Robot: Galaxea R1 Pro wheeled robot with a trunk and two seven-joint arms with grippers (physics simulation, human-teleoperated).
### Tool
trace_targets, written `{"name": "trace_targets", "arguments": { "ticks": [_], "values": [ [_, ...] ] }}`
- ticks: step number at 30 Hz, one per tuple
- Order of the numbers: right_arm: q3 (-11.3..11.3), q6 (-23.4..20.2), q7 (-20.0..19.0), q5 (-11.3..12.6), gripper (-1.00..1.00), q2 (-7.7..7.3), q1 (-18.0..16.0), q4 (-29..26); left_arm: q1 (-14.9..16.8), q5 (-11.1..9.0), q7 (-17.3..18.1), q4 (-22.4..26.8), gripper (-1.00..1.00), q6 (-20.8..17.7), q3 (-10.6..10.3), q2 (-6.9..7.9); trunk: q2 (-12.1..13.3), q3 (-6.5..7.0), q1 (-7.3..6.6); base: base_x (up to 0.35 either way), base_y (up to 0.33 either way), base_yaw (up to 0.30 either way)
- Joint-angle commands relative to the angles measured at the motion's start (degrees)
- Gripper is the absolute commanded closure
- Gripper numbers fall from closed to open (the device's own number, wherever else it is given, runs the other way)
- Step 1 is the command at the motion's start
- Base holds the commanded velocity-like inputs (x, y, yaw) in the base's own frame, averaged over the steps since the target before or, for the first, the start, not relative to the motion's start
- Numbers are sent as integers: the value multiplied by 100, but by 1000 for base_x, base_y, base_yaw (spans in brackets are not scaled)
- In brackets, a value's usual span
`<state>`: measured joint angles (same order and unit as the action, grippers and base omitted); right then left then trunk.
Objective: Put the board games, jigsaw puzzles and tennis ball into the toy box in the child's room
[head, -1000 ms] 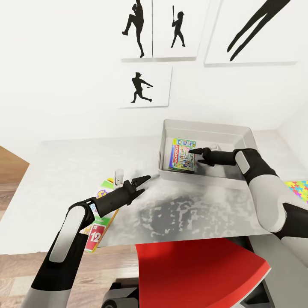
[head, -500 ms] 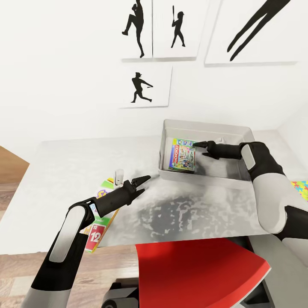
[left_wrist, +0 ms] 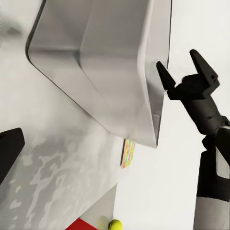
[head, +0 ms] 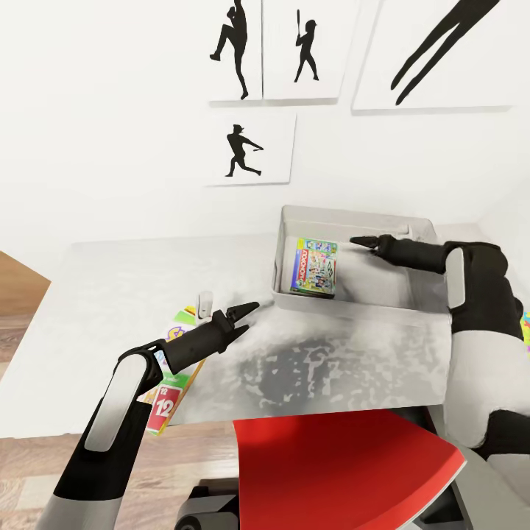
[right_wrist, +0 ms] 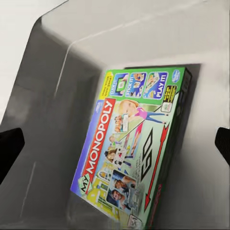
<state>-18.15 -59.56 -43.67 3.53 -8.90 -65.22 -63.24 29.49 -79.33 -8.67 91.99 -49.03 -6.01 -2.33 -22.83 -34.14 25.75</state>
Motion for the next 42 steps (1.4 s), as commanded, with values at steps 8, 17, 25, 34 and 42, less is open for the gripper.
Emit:
{"name": "trace_targets", "arguments": {
  "ticks": [8, 17, 25, 34, 42],
  "values": [
    [-16, -44, 8, 50, -100, 10, 913, -1853, 4, -56, -61, 6, -100, -10, 0, -2, -9, -7, 4, 0, 0, 0],
    [-31, -44, 7, 55, -100, 8, 1425, -2573, -1, -15, -82, 4, -100, 3, -7, 6, -9, -7, 4, 0, 0, 0],
    [-156, -44, 8, 59, -100, -81, 1785, -2837, -4, 33, -119, 4, -100, 8, -13, 6, -9, 6, 4, 0, 0, 0],
    [-343, -44, 3, 60, -100, -362, 1956, -2908, 2, 51, -134, 3, -100, 2, -15, 5, -9, 67, 4, 0, 0, 0],
    [-405, -44, 0, 66, -100, -490, 1951, -2930, 6, 61, -146, -15, -100, 0, -15, 11, -9, 135, 4, 0, 0, 0]
  ]
}}
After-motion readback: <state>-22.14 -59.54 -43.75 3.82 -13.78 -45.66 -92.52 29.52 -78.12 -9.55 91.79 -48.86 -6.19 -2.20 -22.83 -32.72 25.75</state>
